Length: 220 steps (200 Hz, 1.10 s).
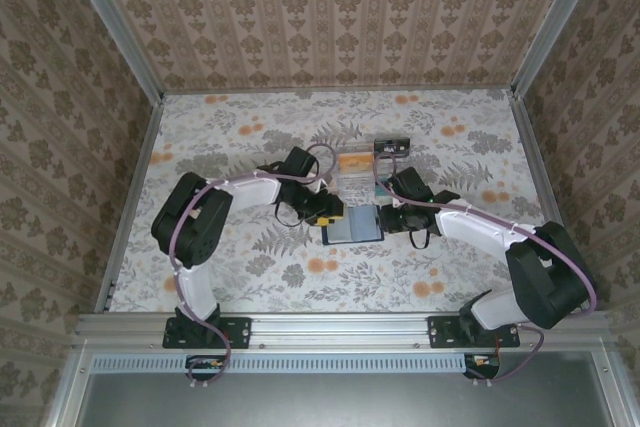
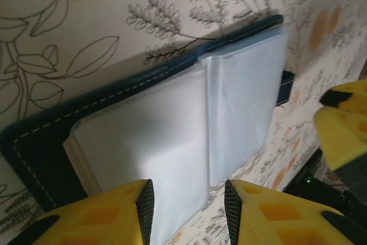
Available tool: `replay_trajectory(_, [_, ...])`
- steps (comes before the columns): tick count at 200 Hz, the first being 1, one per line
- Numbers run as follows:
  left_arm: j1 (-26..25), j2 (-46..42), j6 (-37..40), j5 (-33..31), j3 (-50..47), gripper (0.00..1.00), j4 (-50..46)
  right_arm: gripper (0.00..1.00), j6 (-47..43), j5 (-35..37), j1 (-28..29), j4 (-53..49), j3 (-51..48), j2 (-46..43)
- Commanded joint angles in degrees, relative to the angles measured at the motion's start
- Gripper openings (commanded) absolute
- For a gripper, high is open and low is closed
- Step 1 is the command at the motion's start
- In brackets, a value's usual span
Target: Take the credit cards out of the card holder
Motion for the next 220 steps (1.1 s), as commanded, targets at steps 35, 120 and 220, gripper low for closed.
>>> replay_trajectory(35, [-2.3, 4.5, 3.7, 2.4, 5.3, 0.4, -5.0, 0.3, 2.3, -0.1, 0.3, -0.1, -0.1, -1.1])
replay_trajectory(120, [-1.9, -3.4, 6.0, -4.8, 5.9, 0.51, -7.5, 0.37, 3.1, 5.6, 0.3, 0.1, -0.4, -6.2])
replay_trajectory(220, [13.6, -37.3, 9.7, -40.8, -7.0, 1.0, -7.8, 0.99, -1.9, 33.9, -3.0, 9.2, -12.7, -32.1])
